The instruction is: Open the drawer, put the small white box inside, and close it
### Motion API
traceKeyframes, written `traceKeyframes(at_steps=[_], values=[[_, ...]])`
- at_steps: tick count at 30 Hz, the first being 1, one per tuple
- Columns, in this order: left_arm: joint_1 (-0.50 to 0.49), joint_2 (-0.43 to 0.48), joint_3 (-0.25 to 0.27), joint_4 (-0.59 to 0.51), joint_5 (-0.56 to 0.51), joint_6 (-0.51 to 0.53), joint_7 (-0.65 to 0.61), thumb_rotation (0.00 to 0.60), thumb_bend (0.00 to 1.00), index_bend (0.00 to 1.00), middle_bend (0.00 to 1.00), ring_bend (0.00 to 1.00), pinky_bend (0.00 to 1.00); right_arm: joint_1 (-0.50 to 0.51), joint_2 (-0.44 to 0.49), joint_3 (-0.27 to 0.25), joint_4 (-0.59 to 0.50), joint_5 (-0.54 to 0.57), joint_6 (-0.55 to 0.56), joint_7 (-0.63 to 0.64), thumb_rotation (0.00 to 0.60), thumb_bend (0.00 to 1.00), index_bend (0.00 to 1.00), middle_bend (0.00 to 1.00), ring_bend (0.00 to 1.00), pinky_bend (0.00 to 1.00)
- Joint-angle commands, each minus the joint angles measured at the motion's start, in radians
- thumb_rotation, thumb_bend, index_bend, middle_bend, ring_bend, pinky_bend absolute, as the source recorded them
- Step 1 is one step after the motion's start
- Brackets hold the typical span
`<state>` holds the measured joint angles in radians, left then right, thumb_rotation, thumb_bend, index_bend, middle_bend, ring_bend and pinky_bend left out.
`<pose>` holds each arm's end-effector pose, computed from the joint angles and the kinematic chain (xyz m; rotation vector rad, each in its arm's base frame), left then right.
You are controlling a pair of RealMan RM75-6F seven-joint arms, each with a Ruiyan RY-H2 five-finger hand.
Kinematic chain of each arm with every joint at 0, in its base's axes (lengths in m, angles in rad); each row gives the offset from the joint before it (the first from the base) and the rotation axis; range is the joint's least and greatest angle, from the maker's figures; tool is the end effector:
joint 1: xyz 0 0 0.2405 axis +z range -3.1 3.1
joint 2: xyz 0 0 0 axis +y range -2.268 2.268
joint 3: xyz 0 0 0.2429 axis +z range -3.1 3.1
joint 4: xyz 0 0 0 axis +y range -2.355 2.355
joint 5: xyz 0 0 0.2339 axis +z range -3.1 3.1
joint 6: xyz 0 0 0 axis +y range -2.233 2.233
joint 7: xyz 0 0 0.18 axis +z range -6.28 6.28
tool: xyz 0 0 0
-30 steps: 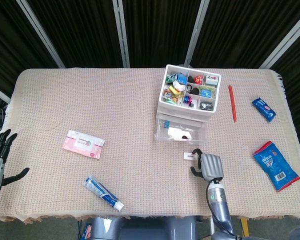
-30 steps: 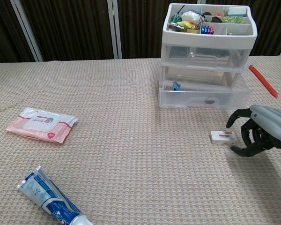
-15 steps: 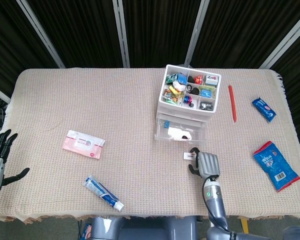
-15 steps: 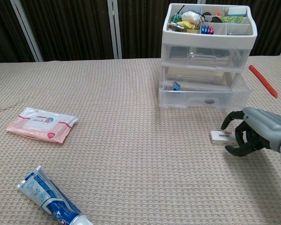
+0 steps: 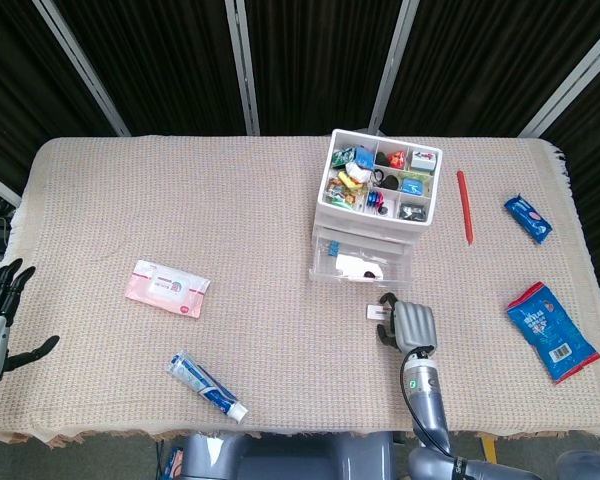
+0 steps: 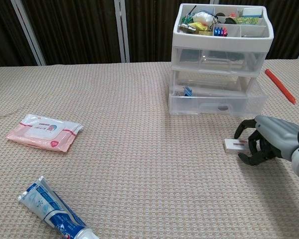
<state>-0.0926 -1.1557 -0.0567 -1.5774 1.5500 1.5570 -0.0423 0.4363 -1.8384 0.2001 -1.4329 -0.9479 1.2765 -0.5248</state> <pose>-0.2961 0.2214 0.1327 -1.3708 -0.8542 -1.0225 -0.1965 -0.3020 -0.0884 1.3886 -1.2210 0.7843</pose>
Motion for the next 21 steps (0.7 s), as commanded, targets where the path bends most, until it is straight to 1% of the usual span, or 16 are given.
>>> traceKeyframes(at_steps=[1,8,10,13,21], values=[[0.000,0.000,0.000,0.000,0.000,0.000,0.000,0.600,0.18,0.07,0.00,0.00,0.00,-0.001,-0.003,0.001,0.005,0.002,-0.001,-0.002,0.600,0.31,0.41,0.73,0.70,0.63],[0.000,0.000,0.000,0.000,0.000,0.000,-0.001,0.600,0.19,0.07,0.00,0.00,0.00,-0.008,-0.012,-0.007,0.021,-0.006,0.001,-0.002,0.600,0.31,0.59,0.74,0.71,0.63],[0.000,0.000,0.000,0.000,-0.001,0.000,-0.001,0.600,0.19,0.07,0.00,0.00,0.00,-0.010,-0.015,-0.010,0.023,-0.015,0.003,0.005,0.600,0.31,0.62,0.74,0.71,0.63],[0.000,0.000,0.000,-0.001,-0.001,0.000,-0.001,0.600,0.19,0.07,0.00,0.00,0.00,-0.015,-0.018,-0.015,0.027,-0.035,0.010,0.019,0.600,0.31,0.65,0.74,0.71,0.63],[0.000,0.001,0.000,-0.001,-0.001,-0.001,-0.002,0.600,0.18,0.07,0.00,0.00,0.00,-0.029,-0.008,-0.025,0.016,-0.081,0.028,0.046,0.600,0.31,0.68,0.74,0.71,0.63]])
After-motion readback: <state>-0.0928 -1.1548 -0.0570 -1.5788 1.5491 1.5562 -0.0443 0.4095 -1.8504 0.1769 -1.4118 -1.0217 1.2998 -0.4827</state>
